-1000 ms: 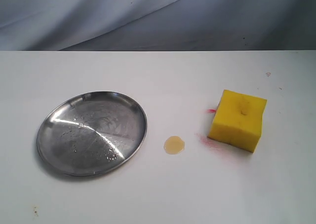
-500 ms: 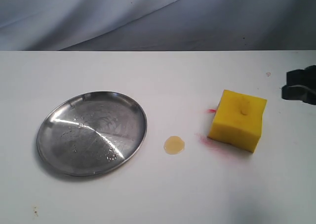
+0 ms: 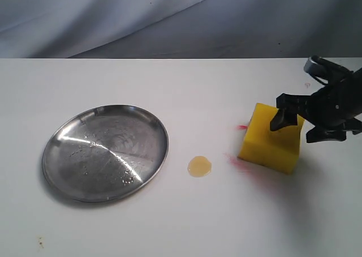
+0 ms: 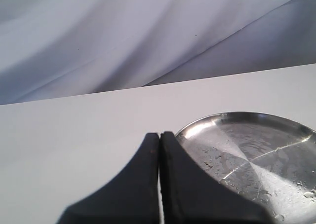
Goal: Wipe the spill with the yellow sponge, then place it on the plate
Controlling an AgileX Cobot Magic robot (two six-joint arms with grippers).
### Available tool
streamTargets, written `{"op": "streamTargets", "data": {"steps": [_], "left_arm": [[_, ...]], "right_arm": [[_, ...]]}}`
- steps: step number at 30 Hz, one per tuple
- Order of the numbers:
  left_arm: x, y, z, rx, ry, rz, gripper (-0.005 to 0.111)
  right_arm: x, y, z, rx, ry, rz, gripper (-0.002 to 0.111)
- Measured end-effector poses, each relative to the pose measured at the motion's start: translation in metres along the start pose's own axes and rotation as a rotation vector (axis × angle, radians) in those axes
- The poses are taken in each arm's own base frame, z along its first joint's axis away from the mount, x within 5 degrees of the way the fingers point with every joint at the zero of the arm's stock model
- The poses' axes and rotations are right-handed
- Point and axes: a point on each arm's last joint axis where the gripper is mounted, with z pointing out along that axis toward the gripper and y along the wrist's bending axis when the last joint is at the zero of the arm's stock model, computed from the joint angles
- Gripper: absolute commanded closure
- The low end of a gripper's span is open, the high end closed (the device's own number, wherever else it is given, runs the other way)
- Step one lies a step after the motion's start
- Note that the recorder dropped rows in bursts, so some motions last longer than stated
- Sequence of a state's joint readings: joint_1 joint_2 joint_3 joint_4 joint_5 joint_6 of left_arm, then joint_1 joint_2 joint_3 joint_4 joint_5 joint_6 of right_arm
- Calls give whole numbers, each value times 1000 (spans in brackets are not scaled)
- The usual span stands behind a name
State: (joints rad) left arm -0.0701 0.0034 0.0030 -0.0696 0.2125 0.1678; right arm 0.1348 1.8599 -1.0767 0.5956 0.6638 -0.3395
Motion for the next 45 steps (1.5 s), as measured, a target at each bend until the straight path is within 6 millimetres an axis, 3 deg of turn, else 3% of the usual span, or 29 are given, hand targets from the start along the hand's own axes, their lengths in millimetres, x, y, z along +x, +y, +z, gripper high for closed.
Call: {"op": "streamTargets", "data": {"steps": [1,3,7,8,12,15,17,21,24,30,39,45], "left_arm": [[0,0,0,0,0,0,107],[0,0,0,0,0,0,107],[0,0,0,0,0,0,107],[0,0,0,0,0,0,107],[0,0,0,0,0,0,107],[0,0,0,0,0,0,107],[0,0,0,0,0,0,107],[0,0,0,0,0,0,107],[0,0,0,0,0,0,107],[0,0,0,0,0,0,107],[0,0,0,0,0,0,107],[0,0,0,0,0,0,107]], "right_arm": [[-2,-1,6,2,8,0,38],[-5,3,21,-5,33,4,52],[-9,10,35,-5,38,49,93],[-9,10,36,-1,36,53,109],[-9,8,36,53,31,41,108],[-9,16,23,79,20,-36,108],[-6,33,5,90,4,-133,108],[16,97,-19,30,-18,-298,108],[37,133,-9,-5,22,-317,108],[54,153,19,-10,57,-308,108],[67,154,64,23,126,-286,108],[66,149,71,66,120,-257,108]]}}
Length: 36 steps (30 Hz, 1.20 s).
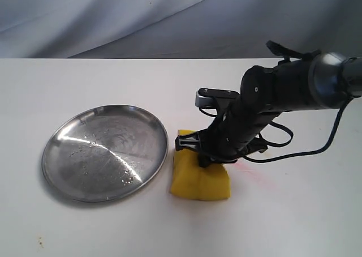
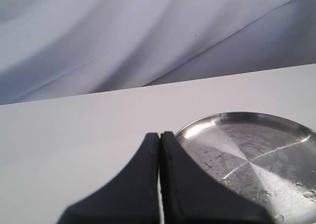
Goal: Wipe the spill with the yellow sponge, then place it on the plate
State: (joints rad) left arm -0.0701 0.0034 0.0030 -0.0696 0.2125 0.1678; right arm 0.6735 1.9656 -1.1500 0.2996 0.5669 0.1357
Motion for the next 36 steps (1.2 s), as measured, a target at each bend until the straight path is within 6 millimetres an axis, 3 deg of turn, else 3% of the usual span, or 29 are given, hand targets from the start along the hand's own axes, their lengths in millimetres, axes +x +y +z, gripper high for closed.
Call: {"op": "streamTargets", "data": {"steps": [5,15,19,24,31,36], "left_arm": [[0,0,0,0,0,0,107],[0,0,0,0,0,0,107],[0,0,0,0,0,0,107],[0,0,0,0,0,0,107],[0,0,0,0,0,0,107],[0,0,0,0,0,0,107]], "right_arm": [[-7,-15,-2,105,-36,11,108],[-24,-104,-21,333,-27,94,108],[-23,-119,-25,385,6,89,108],[-19,-96,-21,385,47,-50,108],[6,-16,-5,326,106,-298,108],[19,27,-2,268,98,-387,108]]}}
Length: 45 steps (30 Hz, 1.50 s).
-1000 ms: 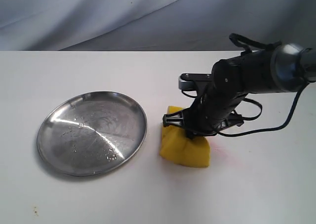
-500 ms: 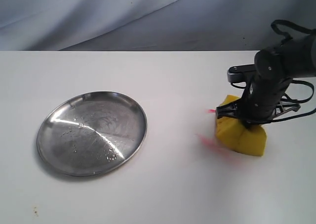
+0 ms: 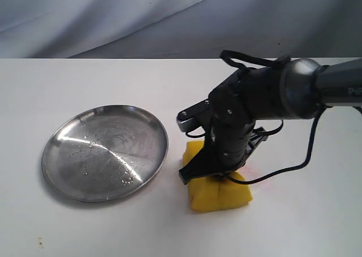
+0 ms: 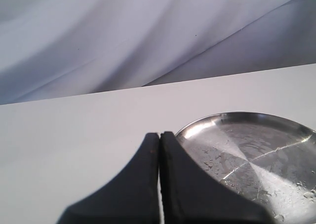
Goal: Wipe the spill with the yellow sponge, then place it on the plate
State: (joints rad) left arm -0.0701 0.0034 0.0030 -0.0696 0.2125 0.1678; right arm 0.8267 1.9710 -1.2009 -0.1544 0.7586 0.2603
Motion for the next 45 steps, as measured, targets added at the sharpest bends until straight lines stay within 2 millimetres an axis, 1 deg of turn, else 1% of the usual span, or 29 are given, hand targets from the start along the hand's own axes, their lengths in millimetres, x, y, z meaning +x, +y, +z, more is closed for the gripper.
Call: {"op": "streamTargets", "data": {"steps": [1,3,5,7,10,13,17,21,23,26,28,30,33,36,37,41,43,44,45], "left_arm": [[0,0,0,0,0,0,107],[0,0,0,0,0,0,107],[0,0,0,0,0,0,107],[0,0,0,0,0,0,107],[0,0,0,0,0,0,107],[0,0,0,0,0,0,107],[0,0,0,0,0,0,107],[0,0,0,0,0,0,107],[0,0,0,0,0,0,107],[0,0,0,0,0,0,107],[0,0,0,0,0,0,107],[0,0,0,0,0,0,107],[0,0,0,0,0,0,107],[0,0,0,0,0,0,107],[0,0,0,0,0,0,107],[0,0,0,0,0,0,107],[0,0,0,0,0,0,107],[0,0,0,0,0,0,107],[0,0,0,0,0,0,107]], "right_arm": [[-2,5,-2,-10,-7,-3,108],[-7,10,-5,-23,-19,0,108],[-13,11,-8,-23,-28,2,108],[-21,7,-11,-18,-47,22,108],[-33,-11,-11,15,-63,81,108],[-40,-38,-2,51,-26,151,108],[-44,-68,12,71,37,242,108],[-38,-95,15,89,56,332,108],[-29,-105,14,123,53,351,108],[-14,-114,12,155,48,350,108],[-5,-117,11,161,56,351,108],[0,-116,8,156,55,338,108],[2,-103,6,120,61,273,108],[1,-73,4,68,63,168,108],[-2,-56,3,44,46,127,108],[-11,-8,-3,-45,-53,44,108],[-19,-1,-6,-67,-74,34,108],[-24,-1,-6,-65,-71,36,108],[-31,-8,-3,-46,-53,39,108]]}}
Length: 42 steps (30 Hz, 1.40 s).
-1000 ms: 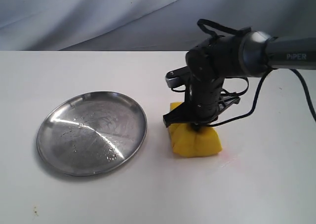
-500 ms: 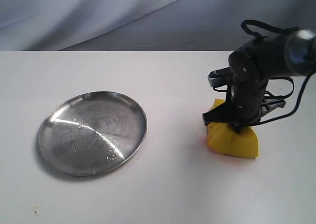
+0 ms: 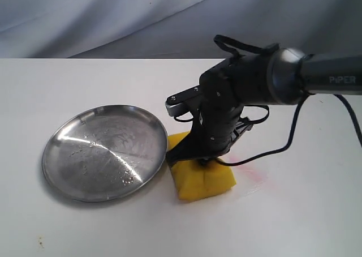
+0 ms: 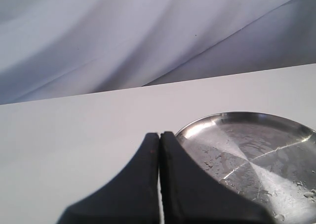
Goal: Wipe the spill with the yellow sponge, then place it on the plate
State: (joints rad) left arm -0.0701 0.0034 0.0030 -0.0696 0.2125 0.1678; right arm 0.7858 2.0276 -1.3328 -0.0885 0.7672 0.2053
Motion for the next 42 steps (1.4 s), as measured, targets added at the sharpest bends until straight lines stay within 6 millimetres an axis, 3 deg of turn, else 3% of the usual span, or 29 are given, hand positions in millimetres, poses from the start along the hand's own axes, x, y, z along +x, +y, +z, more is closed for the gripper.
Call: {"op": "streamTargets", "data": {"steps": [5,6,10,12,16,19,23,34,42], "left_arm": [[0,0,0,0,0,0,107],[0,0,0,0,0,0,107],[0,0,0,0,0,0,107],[0,0,0,0,0,0,107],[0,0,0,0,0,0,107],[0,0,0,0,0,0,107],[0,0,0,0,0,0,107],[0,0,0,0,0,0,107],[0,0,0,0,0,0,107]], "right_arm": [[-14,-56,13,92,34,93,108],[-13,-76,15,109,41,140,108],[3,-149,15,165,106,306,108],[17,-175,15,198,147,345,108],[39,-186,13,212,146,338,108],[57,-183,11,198,119,326,108],[75,-165,6,155,116,289,108],[73,-59,4,43,127,61,108],[69,-1,-10,-164,17,41,108]]}}
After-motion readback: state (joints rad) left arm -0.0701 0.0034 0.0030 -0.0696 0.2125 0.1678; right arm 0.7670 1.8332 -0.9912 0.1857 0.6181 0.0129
